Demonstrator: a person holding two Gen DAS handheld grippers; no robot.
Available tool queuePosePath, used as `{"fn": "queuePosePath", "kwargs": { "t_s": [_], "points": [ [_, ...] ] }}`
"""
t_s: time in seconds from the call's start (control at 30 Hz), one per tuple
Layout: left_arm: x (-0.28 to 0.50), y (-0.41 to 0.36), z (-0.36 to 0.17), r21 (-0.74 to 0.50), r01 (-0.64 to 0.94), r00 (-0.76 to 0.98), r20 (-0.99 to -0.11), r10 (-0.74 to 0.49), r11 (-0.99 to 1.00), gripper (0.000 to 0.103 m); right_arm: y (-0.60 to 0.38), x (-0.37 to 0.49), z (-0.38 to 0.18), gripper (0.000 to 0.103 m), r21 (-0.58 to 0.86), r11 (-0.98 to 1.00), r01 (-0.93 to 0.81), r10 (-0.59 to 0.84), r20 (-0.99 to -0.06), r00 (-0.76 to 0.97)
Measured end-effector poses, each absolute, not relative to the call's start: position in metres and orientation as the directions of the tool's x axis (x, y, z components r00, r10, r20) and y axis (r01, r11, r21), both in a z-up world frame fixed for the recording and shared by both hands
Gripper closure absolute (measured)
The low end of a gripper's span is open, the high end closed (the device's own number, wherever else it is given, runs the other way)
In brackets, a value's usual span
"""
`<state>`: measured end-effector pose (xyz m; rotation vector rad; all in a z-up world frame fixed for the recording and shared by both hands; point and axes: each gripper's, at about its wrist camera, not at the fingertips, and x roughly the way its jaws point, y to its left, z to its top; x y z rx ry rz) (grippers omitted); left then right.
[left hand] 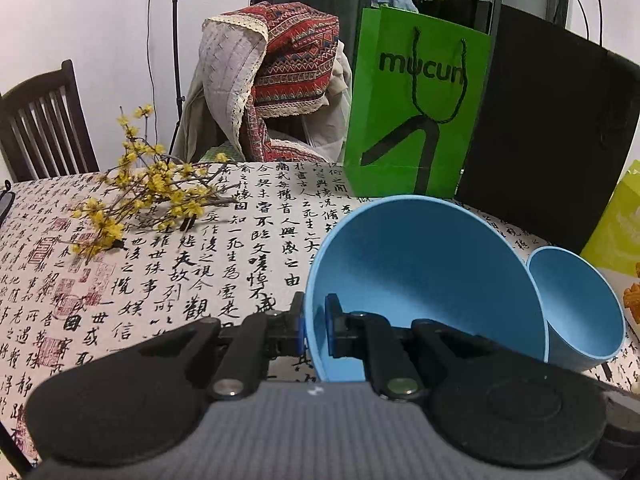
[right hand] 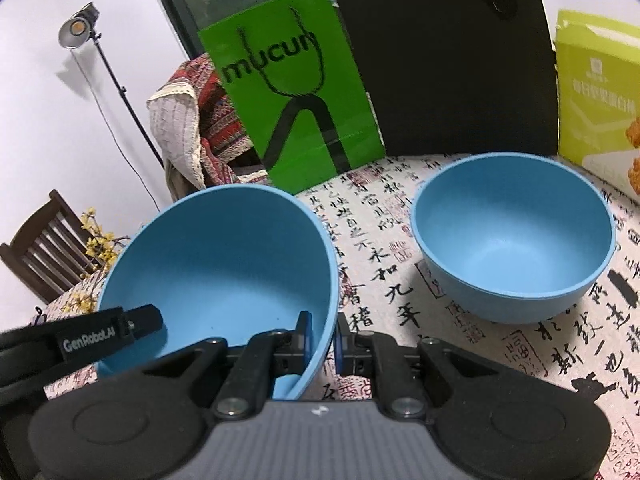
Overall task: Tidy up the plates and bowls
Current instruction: 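Lift the blue bowl with both grippers off the tablecloth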
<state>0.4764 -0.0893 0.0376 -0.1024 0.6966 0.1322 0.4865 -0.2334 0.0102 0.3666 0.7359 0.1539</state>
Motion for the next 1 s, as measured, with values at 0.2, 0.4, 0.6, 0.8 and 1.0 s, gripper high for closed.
{"fn": "queuePosePath", "kwargs": {
  "t_s": [0.2, 0.4, 0.6, 0.8, 1.0],
  "points": [
    [0.460, -0.080, 0.047, -0.062, -0.153, 0.766, -0.638, 0.078, 0.986, 0.093, -0.231, 0.479, 0.024, 0.093, 0.385, 0.922, -0.040, 0.283, -0.601, 0.747],
    [0.445, -0.072, 0.057, -0.073, -0.165, 0.776, -0.626, 0.084, 0.984, 0.093, -0.223, 0.470, 0.033, 0.093, 0.384, 0.921, -0.067, 0.300, -0.591, 0.749],
    [0.429, -0.064, 0.064, -0.084, -0.164, 0.781, -0.619, 0.078, 0.983, 0.093, -0.216, 0.458, 0.038, 0.093, 0.383, 0.921, -0.076, 0.306, -0.588, 0.748],
    [0.411, -0.062, 0.071, -0.071, -0.160, 0.790, -0.607, 0.085, 0.985, 0.093, -0.213, 0.442, 0.045, 0.093, 0.386, 0.919, -0.081, 0.311, -0.581, 0.753],
    [0.394, -0.060, 0.077, -0.068, -0.155, 0.798, -0.597, 0.084, 0.986, 0.093, -0.211, 0.428, 0.053, 0.092, 0.382, 0.921, -0.082, 0.305, -0.573, 0.761]
  ]
}}
